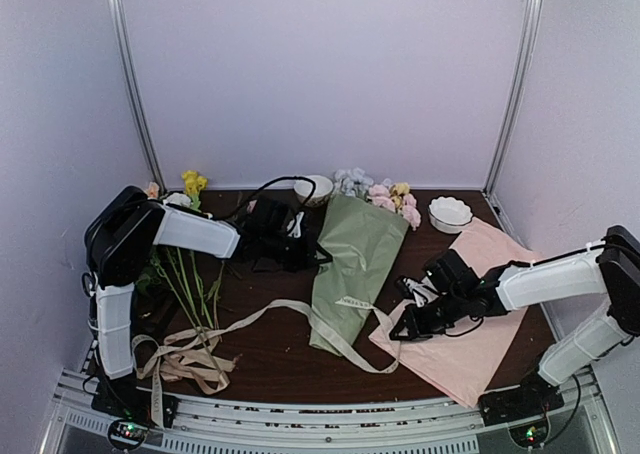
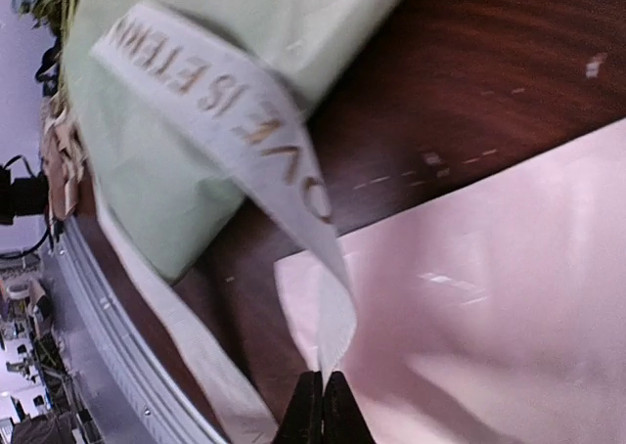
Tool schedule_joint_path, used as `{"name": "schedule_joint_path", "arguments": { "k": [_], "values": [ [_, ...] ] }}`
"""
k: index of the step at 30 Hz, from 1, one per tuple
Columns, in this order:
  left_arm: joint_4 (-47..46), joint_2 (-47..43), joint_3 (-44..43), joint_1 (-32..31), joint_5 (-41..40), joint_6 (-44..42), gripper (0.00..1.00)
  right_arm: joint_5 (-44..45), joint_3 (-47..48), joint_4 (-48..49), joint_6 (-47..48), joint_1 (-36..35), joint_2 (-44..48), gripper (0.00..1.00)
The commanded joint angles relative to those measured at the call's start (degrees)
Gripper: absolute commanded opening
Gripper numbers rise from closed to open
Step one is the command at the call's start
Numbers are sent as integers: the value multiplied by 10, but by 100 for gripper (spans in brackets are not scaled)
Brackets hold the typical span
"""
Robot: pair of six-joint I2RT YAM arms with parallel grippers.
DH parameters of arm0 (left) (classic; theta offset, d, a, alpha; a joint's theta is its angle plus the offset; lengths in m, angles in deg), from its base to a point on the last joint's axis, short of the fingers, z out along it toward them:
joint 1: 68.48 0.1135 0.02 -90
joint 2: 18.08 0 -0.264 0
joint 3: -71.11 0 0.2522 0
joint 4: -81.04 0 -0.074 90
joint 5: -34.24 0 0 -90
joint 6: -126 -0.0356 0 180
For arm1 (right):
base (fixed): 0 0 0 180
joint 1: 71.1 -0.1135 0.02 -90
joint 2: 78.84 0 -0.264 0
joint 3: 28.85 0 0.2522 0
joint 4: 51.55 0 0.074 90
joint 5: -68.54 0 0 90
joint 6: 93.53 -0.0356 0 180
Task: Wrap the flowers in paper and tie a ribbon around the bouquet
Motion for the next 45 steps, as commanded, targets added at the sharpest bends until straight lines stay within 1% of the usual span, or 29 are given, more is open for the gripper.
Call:
{"name": "schedule_joint_path", "arguments": {
  "k": [1, 6, 10, 14, 16, 20, 22, 24, 25, 26, 29, 31, 33, 34, 36, 41, 43, 45],
  "values": [
    [-50, -18, -32, 6, -30, 16, 0, -53, 8, -13, 21, -74, 47, 0],
    [-39, -4, -66, 8, -40, 15, 0, -79, 37, -78, 48, -179, 27, 0],
    [-30, 9, -90, 12, -43, 12, 0, -91, 51, -101, 55, -215, 25, 0],
    [-17, 18, -106, 16, -43, 3, 0, -72, 78, -146, 70, -226, 34, 0],
    [-21, 17, -104, 16, -38, 5, 0, -56, 80, -152, 67, -216, 40, 0],
    [-12, 16, -114, 19, -42, -3, 0, -60, 84, -162, 81, -198, 18, 0],
    [-5, 17, -121, 20, -35, -6, 0, -36, 96, -176, 80, -192, 15, 0],
    [-4, 9, -116, 21, -31, -8, 0, 26, 100, -200, 76, -155, 23, 0],
    [-6, 4, -109, 21, -31, -9, 0, 56, 98, -204, 71, -121, 30, 0],
    [-8, -3, -102, 21, -31, -9, 0, 79, 94, -201, 65, -73, 39, 0],
    [-17, -22, -80, 20, -28, -8, 0, 129, 89, -136, 37, 91, 61, 0],
    [-18, -37, -63, 18, -27, -9, 0, 145, 110, -82, 26, 169, 60, 0],
    [-18, -48, -44, 15, -28, -11, 0, 197, 148, -60, 27, 219, 44, 0],
    [-19, -52, -35, 13, -28, -12, 0, 237, 173, -59, 34, 238, 33, 0],
    [-19, -59, -19, 4, -29, -16, 0, 273, 233, -76, 46, 269, 7, 0],
    [-19, -63, 13, -24, -34, -25, 0, 311, 374, -104, 64, 310, -30, 0],
    [-26, -63, 23, -34, -36, -24, 0, 318, 425, -123, 72, 314, -28, 0],
    [-30, -60, 32, -42, -43, -24, 0, 307, 451, -122, 79, 312, -9, 0]
  ]
}}
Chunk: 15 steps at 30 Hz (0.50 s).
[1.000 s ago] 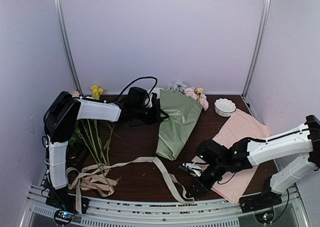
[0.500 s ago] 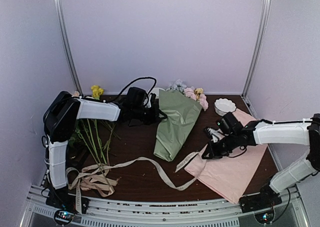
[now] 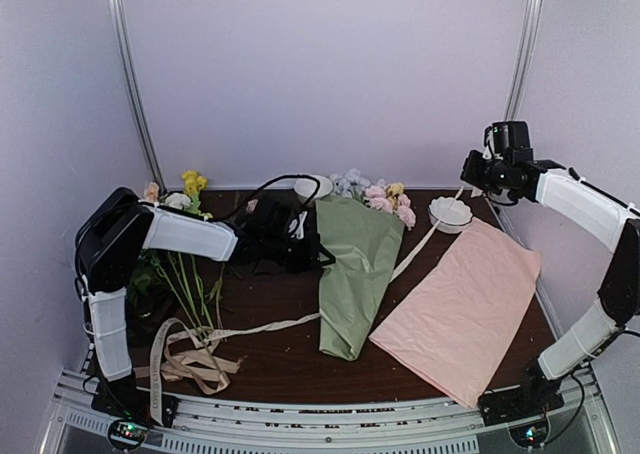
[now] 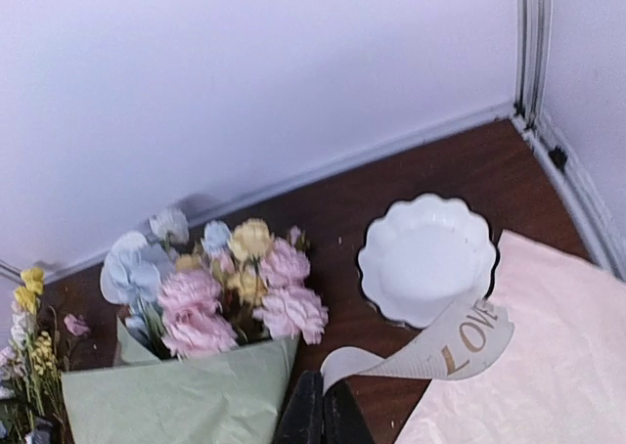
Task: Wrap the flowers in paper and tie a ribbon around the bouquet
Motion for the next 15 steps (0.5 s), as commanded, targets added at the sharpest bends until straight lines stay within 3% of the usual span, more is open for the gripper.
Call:
{"name": "schedule_joint_path", "arguments": {
  "k": [1, 6, 8, 12, 15],
  "values": [
    [-46, -16, 21, -21, -12, -12, 0, 18, 57, 0, 25, -2, 34, 0],
    [-45, 17, 16, -25, -12, -17, 0, -30, -18, 78, 110, -108, 118, 0],
    [-34, 31, 5, -29, -11, -26, 0, -87, -57, 114, 140, -168, 131, 0],
    [-31, 48, 0, -32, -8, -22, 0, -185, -96, 155, 144, -263, 96, 0],
    [-31, 48, 9, -32, -14, -18, 0, -210, -97, 156, 139, -316, 21, 0]
  ]
}}
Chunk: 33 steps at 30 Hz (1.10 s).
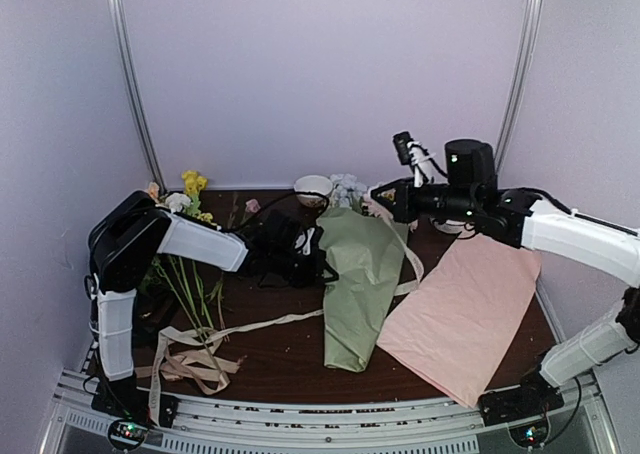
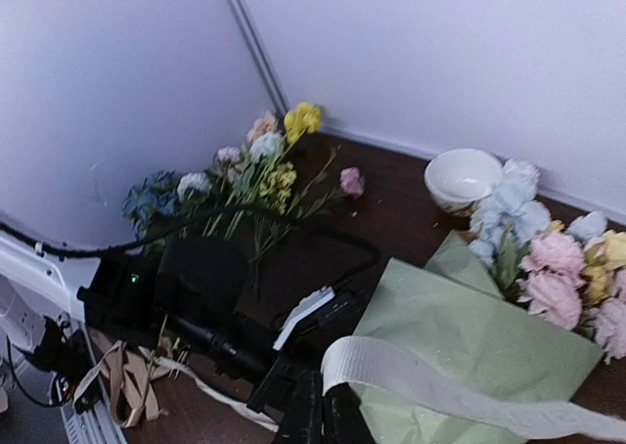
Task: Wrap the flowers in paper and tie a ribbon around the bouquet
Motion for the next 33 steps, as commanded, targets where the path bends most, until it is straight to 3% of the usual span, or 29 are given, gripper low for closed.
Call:
{"name": "schedule_joint_path", "arguments": {
  "k": [1, 9, 12, 15, 19, 24, 28, 33],
  "values": [
    [-21, 8, -2, -3, -9, -6, 0, -80, -12, 19, 13, -61, -106, 0],
    [22, -3, 14, 0, -46, -16, 3, -103, 11, 21, -46, -85, -254, 0],
    [-5, -20, 41, 5, -39, -16, 15, -67, 24, -16, -56, -78, -276, 0],
    [29, -40, 35, 5, -48, -54, 28, -74, 53, -66, -64, -70, -316, 0],
    [66, -73, 39, 4, -63, -79, 56, -88, 67, -81, -87, -64, -358, 0],
    [110, -155, 71, 4, -116, -106, 75, -92, 70, -78, -105, -58, -380, 0],
    [206, -235, 87, 3, -165, -158, 76, -95, 78, -87, -105, -58, -394, 0],
    [428, -310, 87, -6, -182, -242, 65, -104, 80, -91, -103, -57, -393, 0]
  ]
}}
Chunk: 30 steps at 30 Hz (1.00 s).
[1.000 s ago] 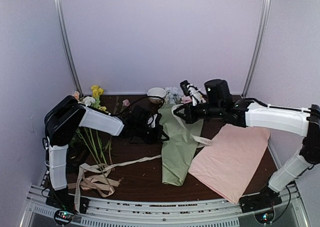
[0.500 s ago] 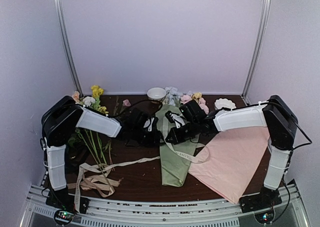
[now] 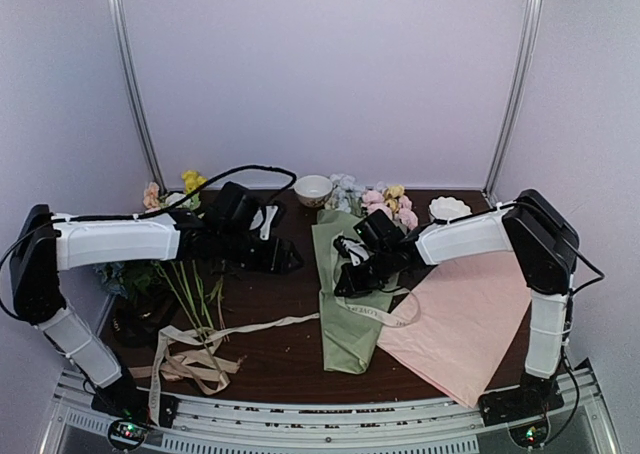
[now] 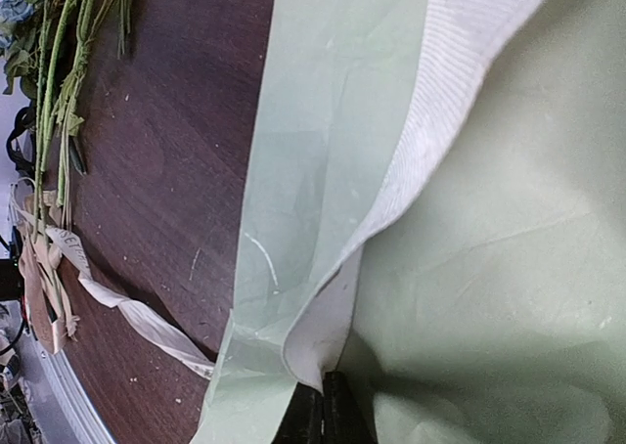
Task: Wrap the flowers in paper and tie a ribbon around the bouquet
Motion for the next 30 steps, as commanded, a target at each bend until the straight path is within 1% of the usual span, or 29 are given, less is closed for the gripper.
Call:
{"name": "schedule_joint_path", "arguments": {
  "k": [1, 3, 5, 8, 11, 14, 17, 19, 20, 21, 23, 24, 25, 26, 27, 30],
  "values": [
    [242, -51, 1, -17, -46, -98, 65, -7, 14, -22, 0, 3, -11, 0],
    [332, -54, 1, -24, -68, -99, 65, -8, 18, -27, 3, 3, -12, 0],
    [393, -45, 7, -26, -99, -91, 66, -11, 22, -29, 4, 2, -12, 0],
    [441, -13, 10, -26, -147, -94, 71, -14, 27, -32, 3, 3, -12, 0],
    [459, 38, -3, -26, -167, -113, 74, -16, 28, -35, 6, 2, -12, 0],
    [449, 81, -8, -27, -172, -137, 75, -14, 27, -41, 8, 3, -10, 0],
    [425, 97, -1, -26, -171, -152, 75, -12, 23, -40, 6, 2, -6, 0],
    [402, 101, 7, -26, -170, -163, 72, -11, 22, -41, 6, 2, -4, 0],
    [387, 102, 12, -26, -169, -167, 68, -11, 22, -41, 6, 3, -3, 0],
    [373, 103, 17, -26, -169, -170, 63, -11, 22, -41, 7, 3, -3, 0],
    [350, 104, 25, -25, -171, -173, 47, -10, 21, -42, 7, 3, -3, 0],
    [343, 105, 28, -25, -174, -174, 34, -10, 21, -43, 7, 2, -2, 0],
    [339, 106, 29, -25, -177, -173, 17, -10, 21, -42, 7, 3, -1, 0],
    [338, 105, 28, -25, -182, -172, 5, -10, 20, -42, 6, 3, 0, 0],
    [338, 101, 25, -25, -187, -172, 0, -10, 19, -42, 6, 3, 1, 0],
    [326, 74, 14, -26, -204, -177, 0, -8, 16, -42, 6, 3, 3, 0]
  ]
}}
